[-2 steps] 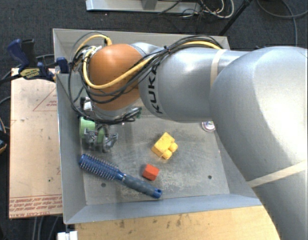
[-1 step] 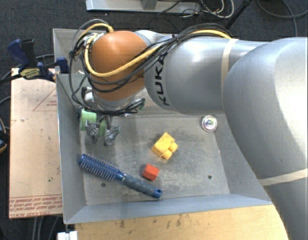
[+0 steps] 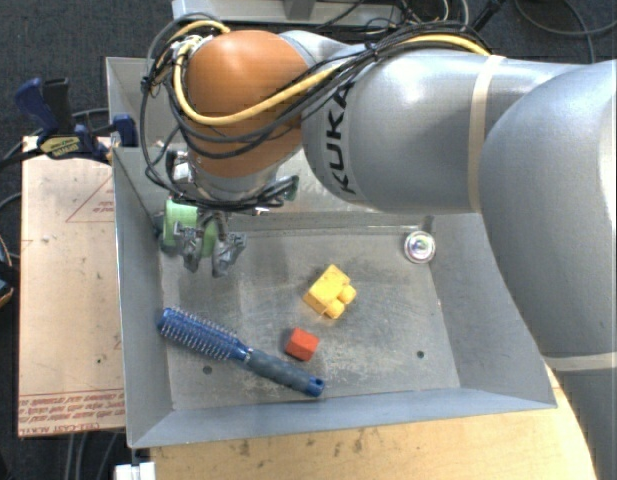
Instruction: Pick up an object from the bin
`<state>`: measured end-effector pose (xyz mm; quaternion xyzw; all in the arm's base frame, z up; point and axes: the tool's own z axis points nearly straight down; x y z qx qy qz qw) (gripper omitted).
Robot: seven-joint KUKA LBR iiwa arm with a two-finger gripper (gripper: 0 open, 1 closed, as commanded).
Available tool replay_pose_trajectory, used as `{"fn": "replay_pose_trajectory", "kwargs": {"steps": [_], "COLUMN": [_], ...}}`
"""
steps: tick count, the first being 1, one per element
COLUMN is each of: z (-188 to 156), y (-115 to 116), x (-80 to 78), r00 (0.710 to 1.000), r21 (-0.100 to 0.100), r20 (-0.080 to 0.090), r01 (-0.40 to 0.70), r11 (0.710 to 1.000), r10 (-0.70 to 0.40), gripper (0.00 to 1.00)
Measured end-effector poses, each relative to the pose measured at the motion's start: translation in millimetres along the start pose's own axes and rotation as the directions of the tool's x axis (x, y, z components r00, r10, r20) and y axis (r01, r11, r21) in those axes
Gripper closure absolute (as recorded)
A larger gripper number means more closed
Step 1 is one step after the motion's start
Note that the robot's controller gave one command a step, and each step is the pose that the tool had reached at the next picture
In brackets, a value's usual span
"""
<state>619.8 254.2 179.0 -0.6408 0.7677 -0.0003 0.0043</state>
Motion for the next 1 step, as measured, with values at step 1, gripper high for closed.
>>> {"fn": "replay_pose_trajectory", "kwargs": {"steps": [1], "z": [-4.1], "y": [-0.3], "x": [-1.0], "r00": [1.000], "r21": [-0.004], "r20": [-0.001], "r01": [-0.003], "r11": [1.000], "r10": [0.003], "gripper": [1.00]}}
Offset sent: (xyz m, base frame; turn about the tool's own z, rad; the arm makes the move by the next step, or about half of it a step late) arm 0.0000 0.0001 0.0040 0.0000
